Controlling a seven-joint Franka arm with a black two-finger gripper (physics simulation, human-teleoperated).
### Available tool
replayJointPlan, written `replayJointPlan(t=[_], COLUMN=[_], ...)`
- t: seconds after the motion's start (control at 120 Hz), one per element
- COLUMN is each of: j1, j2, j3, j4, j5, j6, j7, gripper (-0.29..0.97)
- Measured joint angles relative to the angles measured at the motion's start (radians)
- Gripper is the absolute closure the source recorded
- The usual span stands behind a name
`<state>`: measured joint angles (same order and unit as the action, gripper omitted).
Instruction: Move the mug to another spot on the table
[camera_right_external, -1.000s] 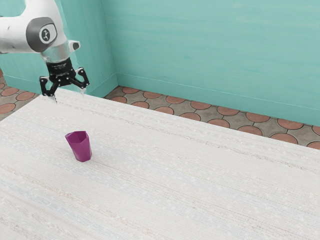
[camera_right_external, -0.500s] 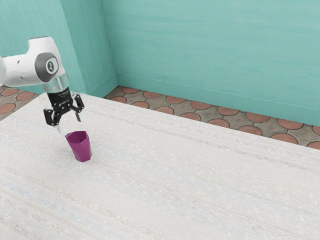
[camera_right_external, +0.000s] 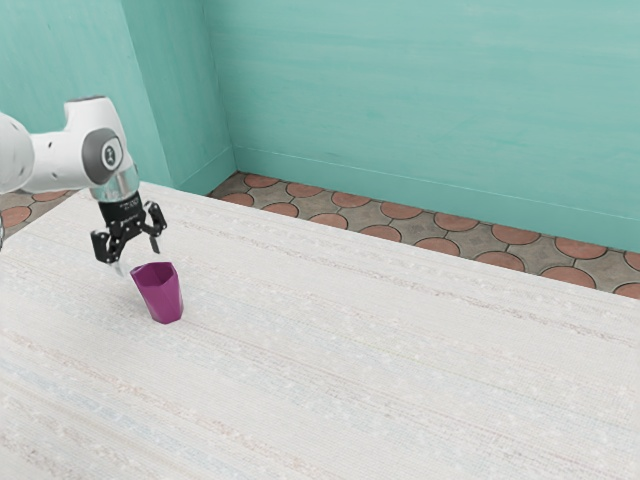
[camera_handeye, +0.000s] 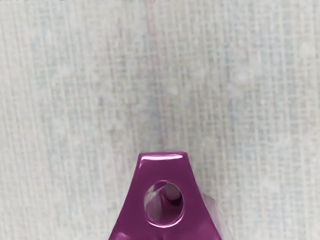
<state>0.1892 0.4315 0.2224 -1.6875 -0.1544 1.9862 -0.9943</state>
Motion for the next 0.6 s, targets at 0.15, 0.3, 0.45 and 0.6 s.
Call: replayJointPlan(t=[0.15, 0.3, 0.45, 0.6], j1=[0.002, 0.012, 0.012, 0.012], j2=[0.024, 0.039, 0.068, 0.083], j3=[-0.001, -0.003, -0.008, -0.009], j4=[0.003, 0.003, 0.004, 0.004], j5=[-0.003, -0.004, -0.006, -0.014], j6=[0.023, 0.038, 0.066, 0.088], j7=[0.015, 0.029, 0.041, 0.05], gripper=[0.0, 0.0, 0.0, 0.0])
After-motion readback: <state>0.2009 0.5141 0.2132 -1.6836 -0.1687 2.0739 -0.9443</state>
